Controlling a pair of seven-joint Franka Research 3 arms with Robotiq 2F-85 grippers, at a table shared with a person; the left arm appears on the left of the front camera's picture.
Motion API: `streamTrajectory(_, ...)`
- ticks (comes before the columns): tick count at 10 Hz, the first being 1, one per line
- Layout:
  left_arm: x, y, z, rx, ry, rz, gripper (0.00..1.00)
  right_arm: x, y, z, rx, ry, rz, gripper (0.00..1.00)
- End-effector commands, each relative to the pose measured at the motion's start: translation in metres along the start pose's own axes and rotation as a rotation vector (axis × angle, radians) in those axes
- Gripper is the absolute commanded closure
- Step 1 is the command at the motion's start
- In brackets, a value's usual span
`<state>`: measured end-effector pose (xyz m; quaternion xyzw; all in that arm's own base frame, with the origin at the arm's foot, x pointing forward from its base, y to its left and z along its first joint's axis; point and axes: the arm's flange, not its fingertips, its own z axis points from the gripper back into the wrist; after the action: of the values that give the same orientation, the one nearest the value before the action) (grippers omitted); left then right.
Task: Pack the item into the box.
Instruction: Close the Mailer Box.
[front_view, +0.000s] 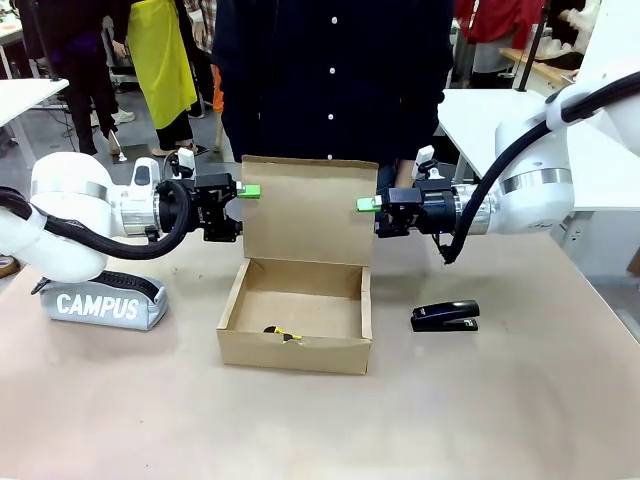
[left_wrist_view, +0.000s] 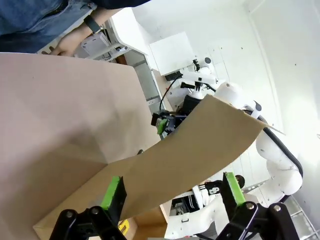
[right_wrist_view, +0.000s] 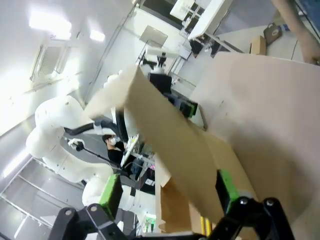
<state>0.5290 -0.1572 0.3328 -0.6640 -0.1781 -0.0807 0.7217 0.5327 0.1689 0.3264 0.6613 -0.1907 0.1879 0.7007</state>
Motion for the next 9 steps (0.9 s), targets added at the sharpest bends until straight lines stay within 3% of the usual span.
streamTrajectory(1, -0.007, -0.006, 0.006, 0.023, 0.091, 0.04, 0.0, -0.003, 0.0, -0.001, -0.004, 0.037, 0.005, 0.0)
streamTrajectory(2, 0.0, 0.0, 0.0, 0.0, 0.0, 0.0, 0.0, -0.003, 0.0, -0.001, -0.004, 0.037, 0.005, 0.0)
streamTrajectory(7, 0.0, 0.0, 0.001, 0.007, 0.019, 0.011, 0.0, -0.003, -0.001, 0.0, -0.004, 0.024, 0.001, 0.0)
streamTrajectory(9, -0.013, -0.016, -0.005, -0.21, 0.059, -0.317, 0.0, -0.014, 0.003, -0.014, -0.031, 0.006, 0.256, 0.0)
